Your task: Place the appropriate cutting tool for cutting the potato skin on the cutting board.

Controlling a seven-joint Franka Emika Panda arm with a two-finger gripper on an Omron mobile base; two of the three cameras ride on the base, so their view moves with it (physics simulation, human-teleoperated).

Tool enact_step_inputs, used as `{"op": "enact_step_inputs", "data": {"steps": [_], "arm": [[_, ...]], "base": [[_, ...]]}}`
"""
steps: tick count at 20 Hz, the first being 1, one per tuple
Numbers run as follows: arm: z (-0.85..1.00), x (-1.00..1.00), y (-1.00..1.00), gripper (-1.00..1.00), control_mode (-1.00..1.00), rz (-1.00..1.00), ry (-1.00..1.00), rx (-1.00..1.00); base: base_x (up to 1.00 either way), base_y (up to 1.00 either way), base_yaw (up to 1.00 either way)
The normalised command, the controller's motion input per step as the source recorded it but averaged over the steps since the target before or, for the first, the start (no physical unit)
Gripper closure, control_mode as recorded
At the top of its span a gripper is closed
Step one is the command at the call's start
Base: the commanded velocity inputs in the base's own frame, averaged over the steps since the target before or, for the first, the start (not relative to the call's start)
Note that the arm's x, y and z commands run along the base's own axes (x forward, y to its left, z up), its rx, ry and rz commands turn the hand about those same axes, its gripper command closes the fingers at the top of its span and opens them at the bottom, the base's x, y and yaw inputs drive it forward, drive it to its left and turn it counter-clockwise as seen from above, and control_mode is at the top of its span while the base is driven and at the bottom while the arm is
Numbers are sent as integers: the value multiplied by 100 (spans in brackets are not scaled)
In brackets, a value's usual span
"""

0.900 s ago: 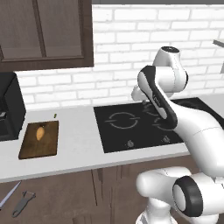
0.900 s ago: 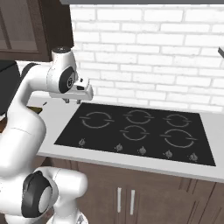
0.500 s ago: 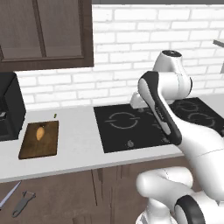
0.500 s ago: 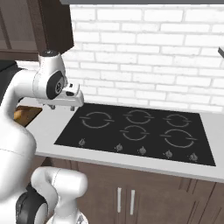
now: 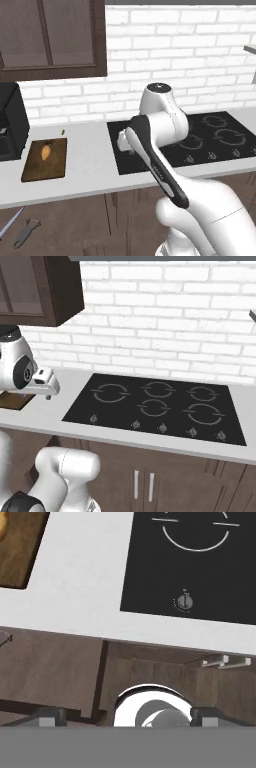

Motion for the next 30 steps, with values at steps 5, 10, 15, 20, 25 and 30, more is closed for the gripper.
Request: {"op": "enact_step_inputs", "data": {"steps": [5,10,15,20,25,30], "arm": [[-21,-30,100,-100,-100,-3,8,-4],[-28,-22,100,-100,-100,-7,9,-7],[-43,-12,100,-100,-100,-8,13,-5],[-49,-15,100,-100,-100,-9,15,-2],[-55,-11,87,-100,-100,-2,6,0],[-58,-14,64,-100,-100,0,0,0]], "base": [[0,0,0],[0,0,0],[0,0,0],[0,0,0],[0,0,0],[0,0,0]]}}
